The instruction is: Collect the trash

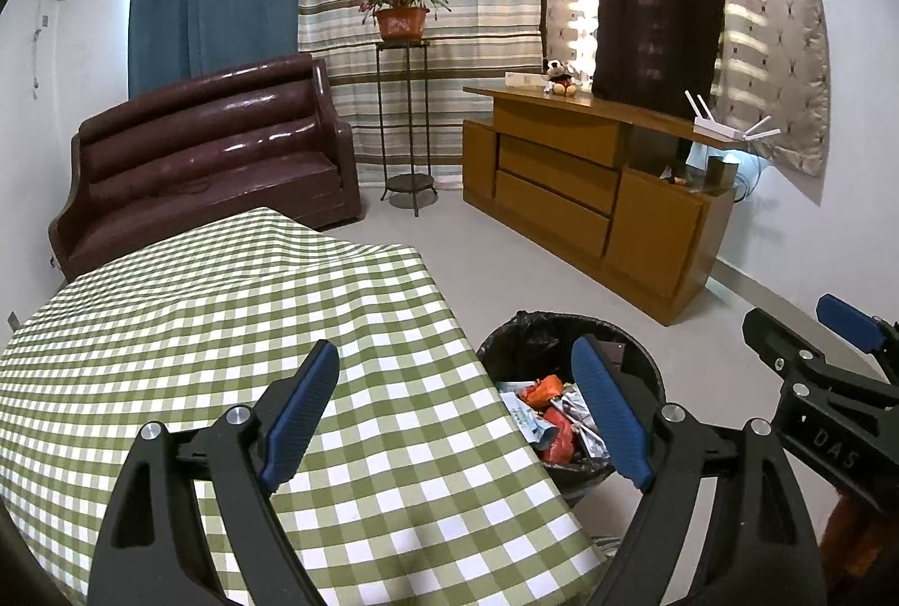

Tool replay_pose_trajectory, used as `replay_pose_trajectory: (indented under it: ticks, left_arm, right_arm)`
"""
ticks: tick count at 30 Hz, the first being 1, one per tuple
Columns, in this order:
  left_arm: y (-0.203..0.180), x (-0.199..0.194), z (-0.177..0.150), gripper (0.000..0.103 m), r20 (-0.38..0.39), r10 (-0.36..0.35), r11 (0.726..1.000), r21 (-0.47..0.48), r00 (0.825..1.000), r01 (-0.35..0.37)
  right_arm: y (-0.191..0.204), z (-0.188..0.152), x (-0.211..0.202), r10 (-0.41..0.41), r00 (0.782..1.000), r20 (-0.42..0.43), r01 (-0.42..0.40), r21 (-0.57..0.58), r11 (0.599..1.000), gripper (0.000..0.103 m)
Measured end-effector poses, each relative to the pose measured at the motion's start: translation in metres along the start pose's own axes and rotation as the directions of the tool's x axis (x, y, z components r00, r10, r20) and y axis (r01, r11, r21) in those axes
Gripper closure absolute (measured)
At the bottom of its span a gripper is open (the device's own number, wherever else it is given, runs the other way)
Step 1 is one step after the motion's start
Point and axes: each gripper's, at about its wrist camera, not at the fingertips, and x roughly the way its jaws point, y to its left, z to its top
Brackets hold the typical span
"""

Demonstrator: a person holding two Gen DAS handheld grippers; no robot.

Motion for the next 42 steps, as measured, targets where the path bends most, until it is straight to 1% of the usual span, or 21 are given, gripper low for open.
replay_pose_trajectory:
  ticks: [42]
  left_arm:
    - [-0.0034, -0.0033, -0.0036, 0.021, -0.003, -0.002, 1.0, 0.003, 1.0, 0.002]
  right_arm:
    - [-0.0016, -0.0009, -0.0003, 0.0, 1.0, -0.003, 0.0, 0.0, 1.0, 0.025]
